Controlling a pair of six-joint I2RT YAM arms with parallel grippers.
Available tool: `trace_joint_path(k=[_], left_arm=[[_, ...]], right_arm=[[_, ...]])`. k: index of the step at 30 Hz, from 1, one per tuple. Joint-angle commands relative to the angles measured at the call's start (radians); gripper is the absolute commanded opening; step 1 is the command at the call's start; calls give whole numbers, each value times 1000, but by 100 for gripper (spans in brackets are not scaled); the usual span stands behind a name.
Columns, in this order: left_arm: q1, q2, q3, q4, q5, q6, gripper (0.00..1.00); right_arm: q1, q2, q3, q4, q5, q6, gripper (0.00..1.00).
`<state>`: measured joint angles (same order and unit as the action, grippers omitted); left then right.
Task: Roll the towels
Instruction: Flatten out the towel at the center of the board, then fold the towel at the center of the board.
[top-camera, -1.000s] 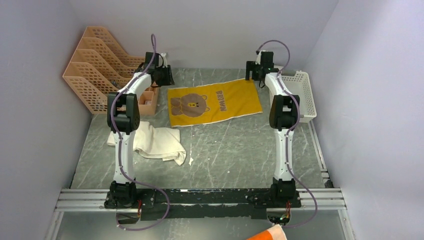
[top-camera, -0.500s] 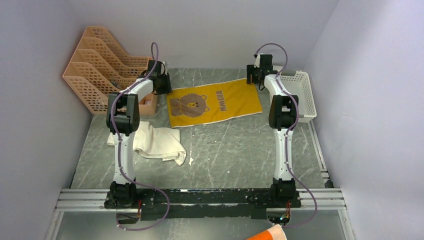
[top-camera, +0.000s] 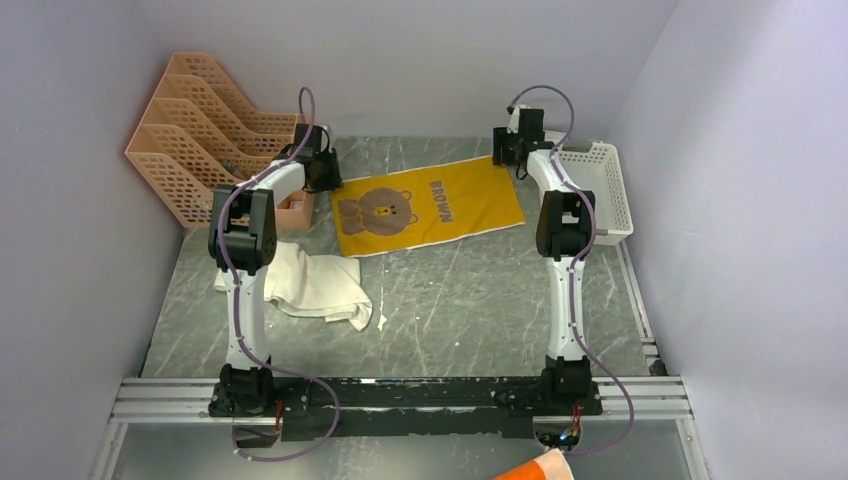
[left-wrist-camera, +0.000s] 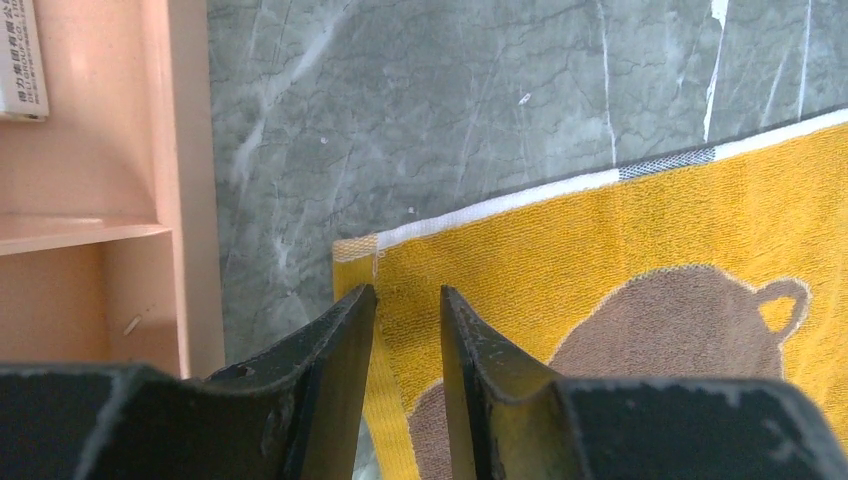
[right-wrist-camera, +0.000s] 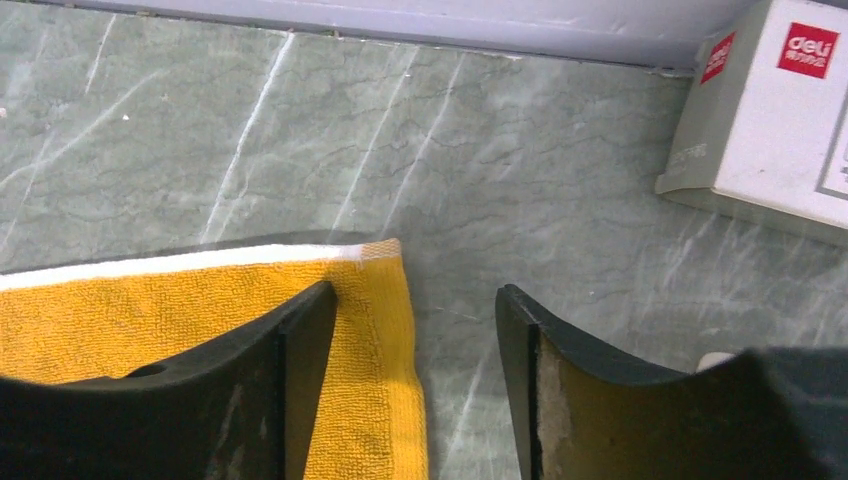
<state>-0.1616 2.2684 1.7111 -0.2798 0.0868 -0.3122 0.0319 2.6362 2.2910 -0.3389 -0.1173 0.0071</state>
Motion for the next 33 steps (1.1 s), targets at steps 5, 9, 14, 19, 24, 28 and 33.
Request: trace_joint_path(k=[5, 9, 14, 19, 24, 28, 33], left_arm=[[0, -68, 4, 4, -5, -11, 43], [0, -81, 8, 2, 2, -14, 43], [0, -91, 10, -4, 5, -19, 45], [0, -78, -6, -15, 4, -24, 46], [0, -69, -22, -16, -4, -23, 48], [0, -47, -21, -14, 2, -24, 49], [-4, -12, -8, -7, 9, -26, 49]], right_arm=[[-4, 49, 39, 58, -69, 19, 48], [-1, 78, 79, 44, -78, 7, 48], [19, 78, 73, 32, -45, -43, 42], [32, 70, 44, 10, 12, -86, 19], [27, 26, -31, 23, 65, -74, 0], [-7, -35, -103, 51, 37, -4, 0], [-33, -97, -152, 70, 7, 26, 0]])
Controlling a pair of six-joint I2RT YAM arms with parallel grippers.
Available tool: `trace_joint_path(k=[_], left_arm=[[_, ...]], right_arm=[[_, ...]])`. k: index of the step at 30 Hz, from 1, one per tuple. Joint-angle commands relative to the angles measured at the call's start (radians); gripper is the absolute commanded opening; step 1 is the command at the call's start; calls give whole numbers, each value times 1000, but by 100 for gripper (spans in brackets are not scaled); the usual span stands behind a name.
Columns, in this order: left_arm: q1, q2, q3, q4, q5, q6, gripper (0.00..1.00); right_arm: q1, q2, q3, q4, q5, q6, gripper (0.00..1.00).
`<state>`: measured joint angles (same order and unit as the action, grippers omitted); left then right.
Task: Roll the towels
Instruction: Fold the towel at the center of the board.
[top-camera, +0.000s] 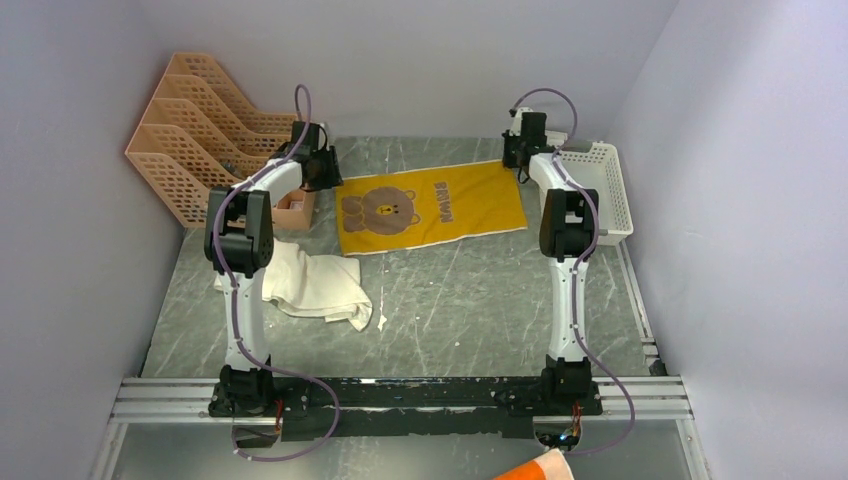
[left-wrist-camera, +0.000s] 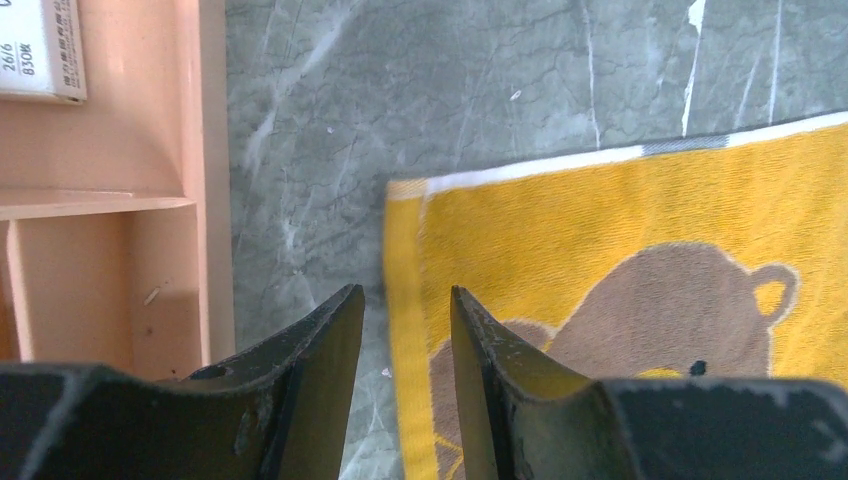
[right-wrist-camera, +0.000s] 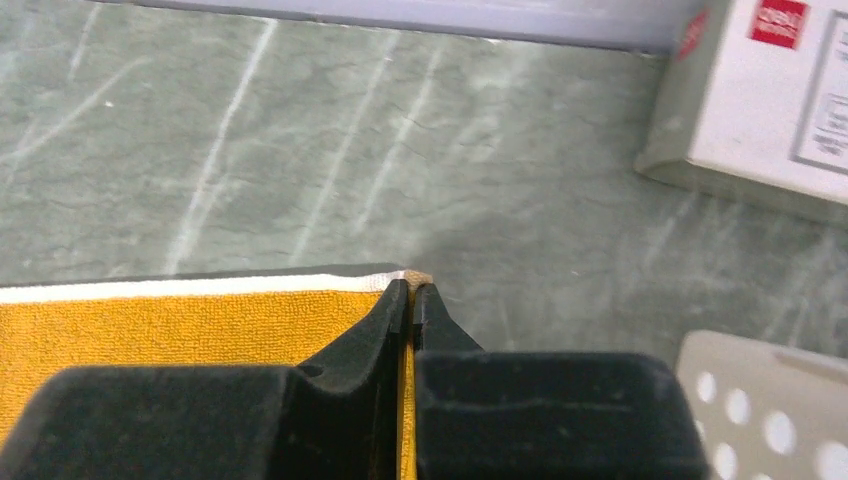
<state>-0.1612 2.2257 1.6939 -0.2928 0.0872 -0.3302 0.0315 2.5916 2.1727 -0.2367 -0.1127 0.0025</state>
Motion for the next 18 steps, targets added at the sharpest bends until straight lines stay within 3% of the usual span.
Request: trace_joint_path(k=[1, 12, 18], left_arm=[[-6, 37, 11, 9, 8, -10, 49], [-23, 137, 119, 54, 31, -12, 52], [-32, 220, 235, 2, 42, -12, 52]], right_arm=[[-34, -56, -36, -38, -1, 29, 0], [-33, -89, -77, -35, -16, 28, 0], [-34, -95, -87, -36, -10, 22, 0]])
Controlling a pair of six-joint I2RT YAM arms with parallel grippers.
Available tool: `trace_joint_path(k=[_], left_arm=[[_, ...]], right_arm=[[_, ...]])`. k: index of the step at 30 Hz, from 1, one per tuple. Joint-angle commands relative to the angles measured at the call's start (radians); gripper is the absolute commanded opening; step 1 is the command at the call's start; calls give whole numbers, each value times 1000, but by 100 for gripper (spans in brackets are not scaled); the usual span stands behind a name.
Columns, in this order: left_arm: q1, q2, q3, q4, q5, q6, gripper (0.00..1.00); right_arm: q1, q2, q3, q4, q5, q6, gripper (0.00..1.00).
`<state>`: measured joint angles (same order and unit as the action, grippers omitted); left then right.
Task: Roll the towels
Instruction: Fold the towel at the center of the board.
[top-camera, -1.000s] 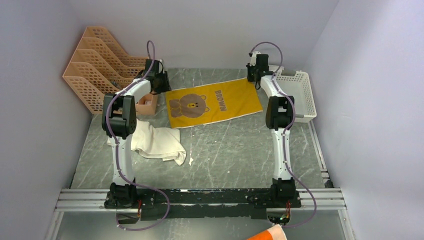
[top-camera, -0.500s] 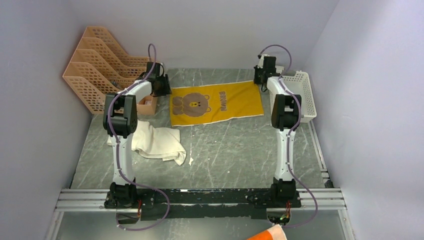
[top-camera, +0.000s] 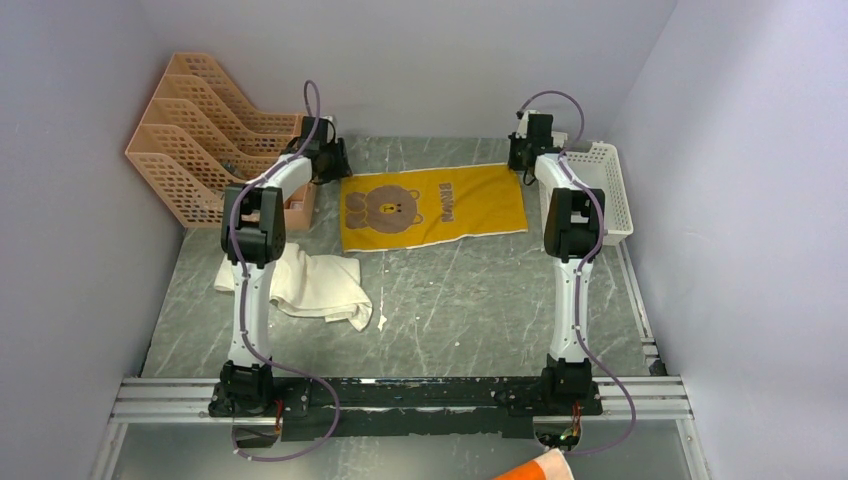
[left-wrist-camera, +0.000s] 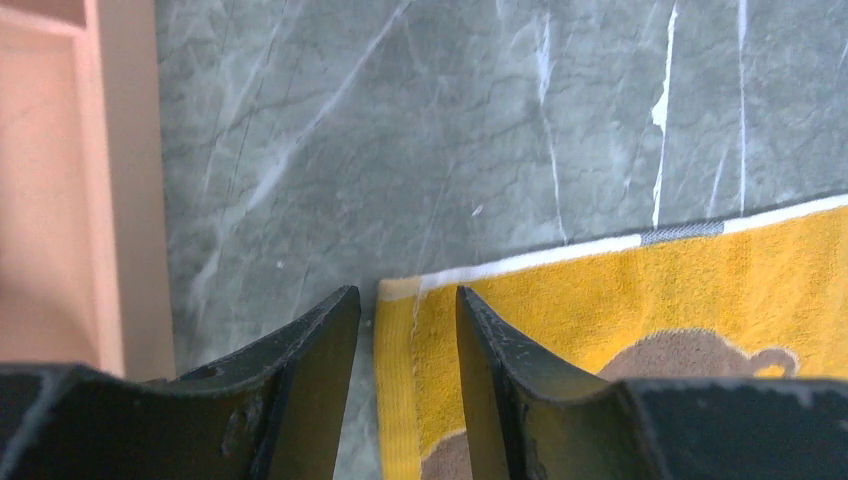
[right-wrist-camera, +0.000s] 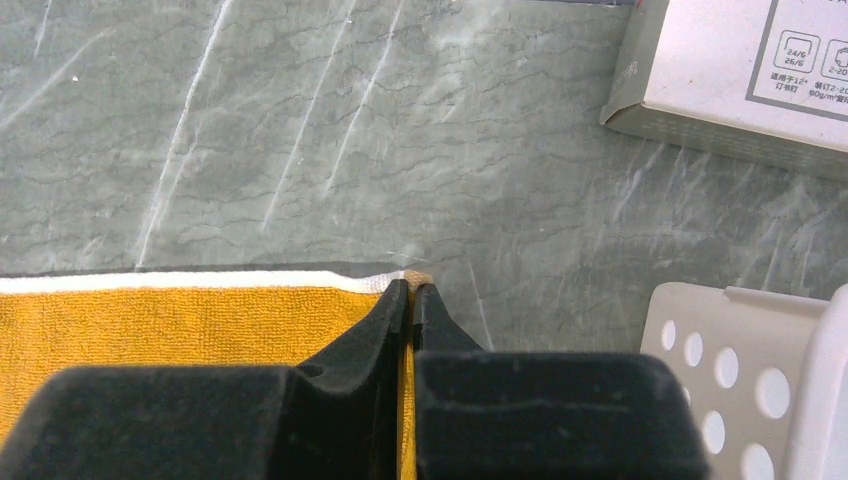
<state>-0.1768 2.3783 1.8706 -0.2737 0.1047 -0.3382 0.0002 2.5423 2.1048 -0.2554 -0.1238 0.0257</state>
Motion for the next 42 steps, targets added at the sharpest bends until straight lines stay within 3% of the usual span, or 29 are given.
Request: trace_joint_path(k=[1, 6, 9, 11, 15, 20, 25, 31, 35, 42], left_arm=[[-18, 75, 64, -21, 22, -4, 52], [-23, 97, 65, -35, -4, 4, 46], [-29, 100, 47, -40, -35, 16, 36], [-34, 94, 25, -35, -54, 20, 21], [-39, 93, -3, -26, -64, 25, 7], [-39, 95, 29, -30, -74, 50, 7], [-31, 125, 201, -51, -114, 94, 7], [12, 218, 459, -82, -100, 123, 7], [54, 218, 501, -9, -51, 113, 7], [97, 235, 598, 52, 26, 137, 7]], right_arm=[[-3, -48, -21, -17, 2, -3, 0], [-2, -60, -26, -15, 6, -7, 0], [-3, -74, -37, -15, 11, -9, 0], [-3, -88, -50, -11, 14, -8, 0], [-3, -122, -84, 1, 17, -2, 0], [-2, -172, -131, 24, 18, 14, 0], [-2, -228, -161, 58, 14, 38, 0], [-1, -199, -16, -1, 43, 24, 0], [-1, -184, 53, -13, 102, -1, 0], [12, -254, -76, 126, 187, -54, 0]])
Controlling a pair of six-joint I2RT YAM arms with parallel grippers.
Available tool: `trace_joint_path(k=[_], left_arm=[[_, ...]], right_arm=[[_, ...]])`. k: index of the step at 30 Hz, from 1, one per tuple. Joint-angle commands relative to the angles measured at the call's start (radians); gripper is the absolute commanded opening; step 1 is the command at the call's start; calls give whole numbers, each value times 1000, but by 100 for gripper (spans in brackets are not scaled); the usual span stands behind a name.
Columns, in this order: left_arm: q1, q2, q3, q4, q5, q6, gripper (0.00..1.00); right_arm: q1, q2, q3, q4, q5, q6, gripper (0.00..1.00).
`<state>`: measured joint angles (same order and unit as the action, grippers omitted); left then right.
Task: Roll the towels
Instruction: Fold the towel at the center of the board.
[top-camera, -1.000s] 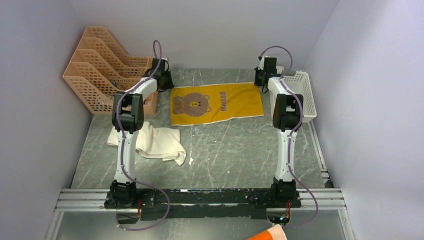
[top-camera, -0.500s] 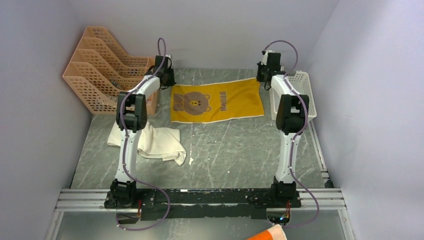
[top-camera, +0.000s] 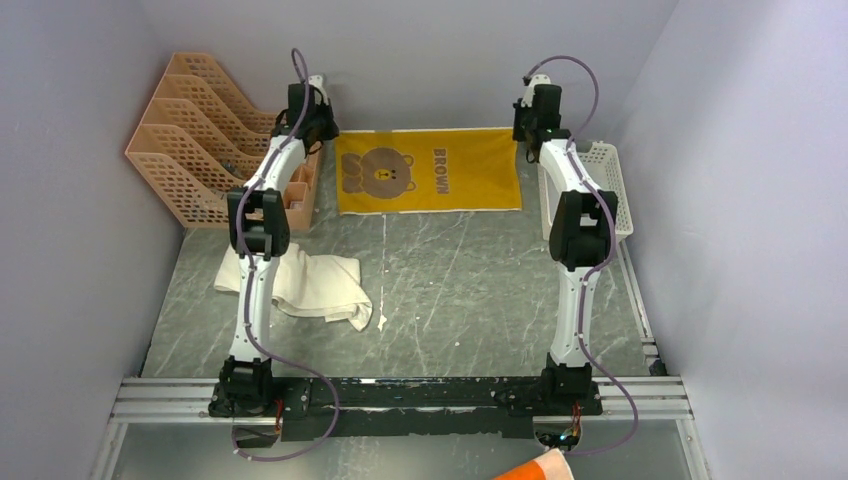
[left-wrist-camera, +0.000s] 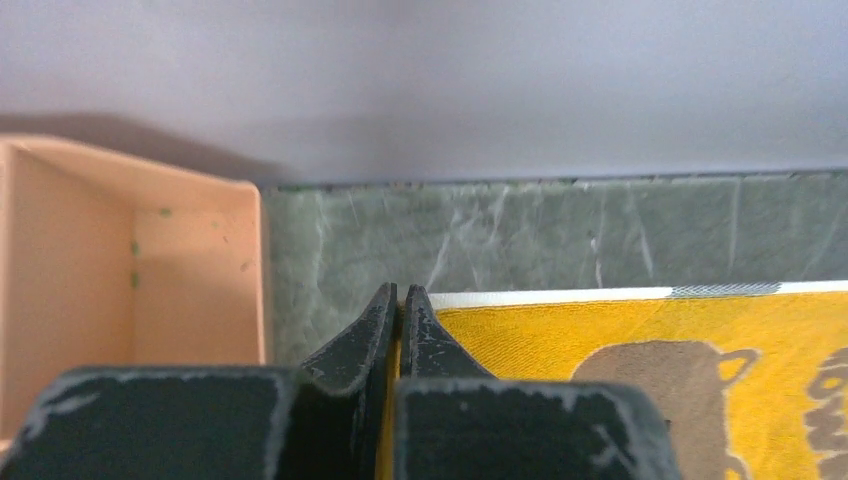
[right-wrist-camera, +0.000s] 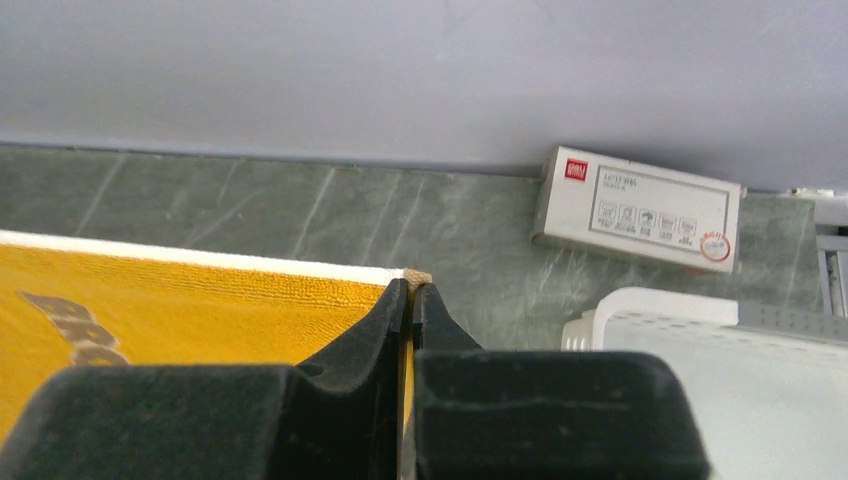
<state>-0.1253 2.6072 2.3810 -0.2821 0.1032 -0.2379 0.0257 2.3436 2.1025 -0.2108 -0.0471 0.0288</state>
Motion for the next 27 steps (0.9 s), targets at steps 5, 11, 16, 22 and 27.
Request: trace_joint_path(k=[5, 11, 16, 22, 27], left_arm=[[53, -52, 5, 129, 79, 63, 7], [24, -209, -285, 238, 100, 131, 7], [16, -319, -531, 294, 65, 128, 7], [17, -423, -711, 353, 42, 114, 7], [18, -417, -648, 317, 42, 123, 7]], right_arm=[[-2, -50, -122, 81, 125, -86, 0], [3, -97, -268, 102, 104, -89, 0], [11, -246, -512, 281, 104, -111, 0], [38, -276, -548, 326, 173, -254, 0], [64, -222, -444, 317, 234, -358, 0]])
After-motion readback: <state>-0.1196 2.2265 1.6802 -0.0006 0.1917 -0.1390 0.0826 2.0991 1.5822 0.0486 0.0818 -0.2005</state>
